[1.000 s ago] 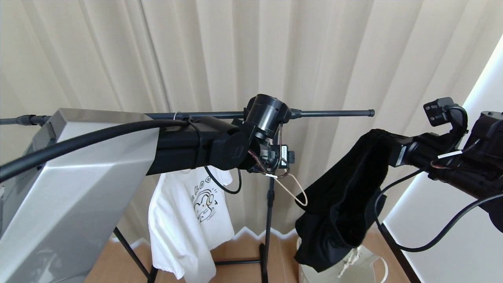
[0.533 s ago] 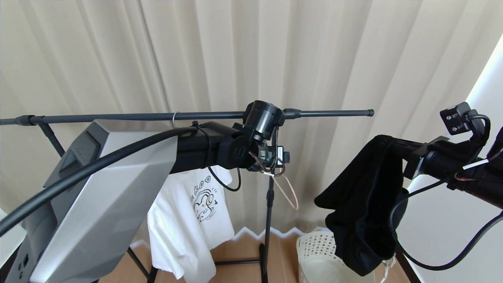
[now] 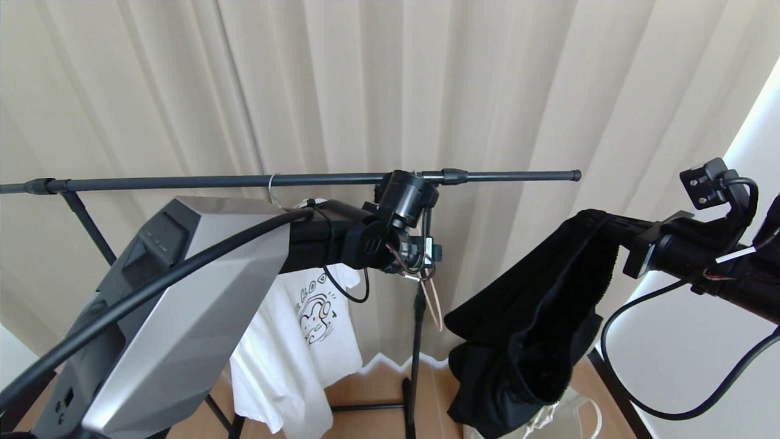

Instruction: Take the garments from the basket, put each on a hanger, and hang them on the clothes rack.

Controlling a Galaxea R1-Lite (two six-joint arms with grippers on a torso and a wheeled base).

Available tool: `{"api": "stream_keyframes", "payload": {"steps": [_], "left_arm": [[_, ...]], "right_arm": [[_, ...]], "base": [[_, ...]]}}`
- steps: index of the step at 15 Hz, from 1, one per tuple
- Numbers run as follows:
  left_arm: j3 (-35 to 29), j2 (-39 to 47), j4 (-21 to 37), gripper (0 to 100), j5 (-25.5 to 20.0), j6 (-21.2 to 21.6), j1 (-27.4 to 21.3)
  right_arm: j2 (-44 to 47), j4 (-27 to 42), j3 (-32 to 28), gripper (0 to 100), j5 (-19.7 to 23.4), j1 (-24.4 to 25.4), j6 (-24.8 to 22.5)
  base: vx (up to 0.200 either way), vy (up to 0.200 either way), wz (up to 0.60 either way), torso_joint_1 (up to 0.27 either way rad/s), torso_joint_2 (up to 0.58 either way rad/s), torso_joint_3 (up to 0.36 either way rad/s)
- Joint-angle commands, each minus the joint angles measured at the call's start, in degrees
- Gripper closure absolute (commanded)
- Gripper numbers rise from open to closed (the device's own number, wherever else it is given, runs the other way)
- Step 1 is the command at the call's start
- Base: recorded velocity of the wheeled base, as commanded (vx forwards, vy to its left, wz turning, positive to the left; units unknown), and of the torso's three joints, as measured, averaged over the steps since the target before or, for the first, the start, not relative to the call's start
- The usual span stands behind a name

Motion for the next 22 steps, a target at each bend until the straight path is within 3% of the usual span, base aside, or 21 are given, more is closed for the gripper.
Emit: {"api": "stream_keyframes", "payload": {"steps": [1, 14, 15, 22], "left_arm": [[0.01, 1.58, -0.1, 0, 0.23, 0.04, 0.09], [0.01, 5.27, -3.17, 0, 1.11, 0.12, 0.79], [0.01, 5.36, -3.17, 100, 1.81, 0.12, 0.88], [0.01, 4.21, -3.17, 100, 6.73, -0.32, 2.19]], "right_arm": [[0.65, -0.02, 0.09, 100, 0.01, 0.05, -0.04], [1.09, -0.02, 0.53, 100, -0.25, 0.48, -0.13], [1.09, -0.02, 0.53, 100, -0.25, 0.48, -0.22], [1.09, -0.02, 0.71, 100, -0.25, 1.1, -0.22]], "base": [[0.0, 0.0, 0.0, 0.0, 0.0, 0.0], [0.0, 0.0, 0.0, 0.0, 0.0, 0.0], [0.0, 0.0, 0.0, 0.0, 0.0, 0.0], [0.0, 0.0, 0.0, 0.0, 0.0, 0.0]]}}
